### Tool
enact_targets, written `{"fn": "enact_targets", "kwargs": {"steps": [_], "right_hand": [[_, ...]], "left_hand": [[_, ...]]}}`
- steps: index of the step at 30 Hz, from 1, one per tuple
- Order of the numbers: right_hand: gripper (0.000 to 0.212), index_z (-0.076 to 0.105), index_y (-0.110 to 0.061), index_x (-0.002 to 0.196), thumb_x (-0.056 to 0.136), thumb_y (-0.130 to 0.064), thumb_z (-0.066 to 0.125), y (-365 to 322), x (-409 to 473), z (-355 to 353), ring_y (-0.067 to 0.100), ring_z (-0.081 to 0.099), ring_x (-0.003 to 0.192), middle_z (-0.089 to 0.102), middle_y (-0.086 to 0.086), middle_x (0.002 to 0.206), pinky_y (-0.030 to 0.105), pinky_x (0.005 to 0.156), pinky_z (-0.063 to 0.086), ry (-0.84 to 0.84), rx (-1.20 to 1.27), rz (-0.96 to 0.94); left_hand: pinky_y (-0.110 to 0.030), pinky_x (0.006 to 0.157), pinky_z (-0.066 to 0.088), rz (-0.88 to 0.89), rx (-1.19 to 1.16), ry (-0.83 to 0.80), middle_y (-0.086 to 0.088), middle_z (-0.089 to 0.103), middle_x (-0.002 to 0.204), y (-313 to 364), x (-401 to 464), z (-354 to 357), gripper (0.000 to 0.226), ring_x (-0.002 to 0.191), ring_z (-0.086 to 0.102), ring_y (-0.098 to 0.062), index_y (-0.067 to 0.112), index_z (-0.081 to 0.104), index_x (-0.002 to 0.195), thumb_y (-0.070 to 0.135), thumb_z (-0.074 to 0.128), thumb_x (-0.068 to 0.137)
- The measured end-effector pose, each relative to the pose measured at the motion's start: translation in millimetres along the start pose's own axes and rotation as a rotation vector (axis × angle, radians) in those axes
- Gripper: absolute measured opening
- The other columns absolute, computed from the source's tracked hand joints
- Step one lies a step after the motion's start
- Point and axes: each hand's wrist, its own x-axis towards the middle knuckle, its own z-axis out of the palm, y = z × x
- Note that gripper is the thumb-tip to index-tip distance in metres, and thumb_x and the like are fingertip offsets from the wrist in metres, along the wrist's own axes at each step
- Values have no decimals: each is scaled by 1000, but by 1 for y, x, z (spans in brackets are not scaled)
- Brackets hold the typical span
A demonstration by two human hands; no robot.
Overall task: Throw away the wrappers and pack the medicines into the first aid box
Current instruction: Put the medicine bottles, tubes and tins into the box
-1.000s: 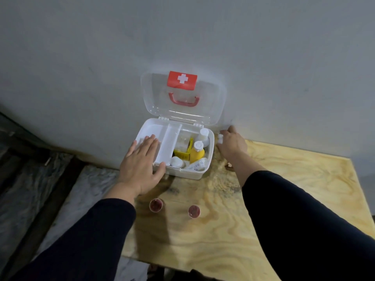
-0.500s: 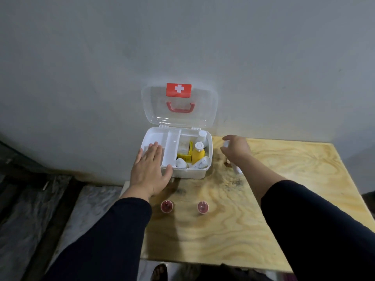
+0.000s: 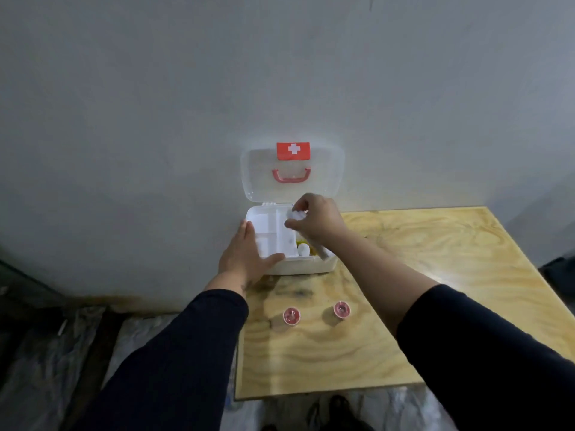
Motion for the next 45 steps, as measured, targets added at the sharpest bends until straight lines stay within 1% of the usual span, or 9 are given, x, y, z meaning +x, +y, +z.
{"fn": "enact_targets", "kwargs": {"steps": [7,11,14,17,21,27,34,40,45], "right_hand": [[34,70,-2,99,77,-29,71,-29,13,41,22,65,89,71,8,94,31,80,51,-214,-29,119],[28,71,-1,92,82,-26,63,-30,18,42,24,64,68,73,17,89,26,53,44,-253,37,235],[31,66,2,103,84,-23,59,-30,25,43,34,72,86,73,21,99,26,49,44,-261,103,344],[16,60,0,90,85,-15,60,-30,35,42,34,69,85,69,27,106,42,75,59,-136,205,344],[30,64,7,107,87,-14,60,-29,48,32,32,64,97,67,22,112,38,86,51,72,158,279],[26,61,-4,110,89,-20,61,-20,53,51,30,63,101,66,13,112,30,75,46,113,10,278],[30,62,-8,115,88,-21,64,-5,40,53,28,60,108,63,11,120,38,94,49,144,-36,164],[19,68,-14,102,89,-23,59,21,-18,36,26,55,104,70,5,104,38,87,47,318,-149,-5],[15,64,-15,98,87,-25,61,69,-79,39,27,53,101,65,5,102,39,84,44,398,-154,117]], "left_hand": [[-34,112,29,82,-172,67,1,4,163,-13,0,5,109,147,18,-17,9,5,154,62,63,79],[-36,110,34,93,-179,75,1,6,163,-15,2,8,103,145,24,-19,9,8,154,56,64,80],[-40,105,41,97,-177,90,-1,14,161,-18,4,10,94,141,32,-24,8,15,151,47,66,82],[-41,106,40,111,-181,133,-1,16,160,-18,4,13,96,140,33,-23,8,17,150,50,69,80],[-36,116,29,144,-182,157,-4,8,162,-19,3,17,108,147,18,-20,6,8,153,57,68,78],[-39,114,32,116,-182,145,1,6,163,-20,6,19,107,147,19,-19,12,7,154,60,65,78],[-39,110,34,64,-103,118,-2,1,163,-15,4,15,106,148,16,-22,12,2,154,60,62,82],[-39,110,33,30,-64,84,3,-5,163,-11,1,10,108,148,16,-21,11,1,154,63,60,80],[-40,108,36,55,-121,132,1,5,163,-11,-2,11,106,145,25,-24,10,10,154,60,66,79]]}}
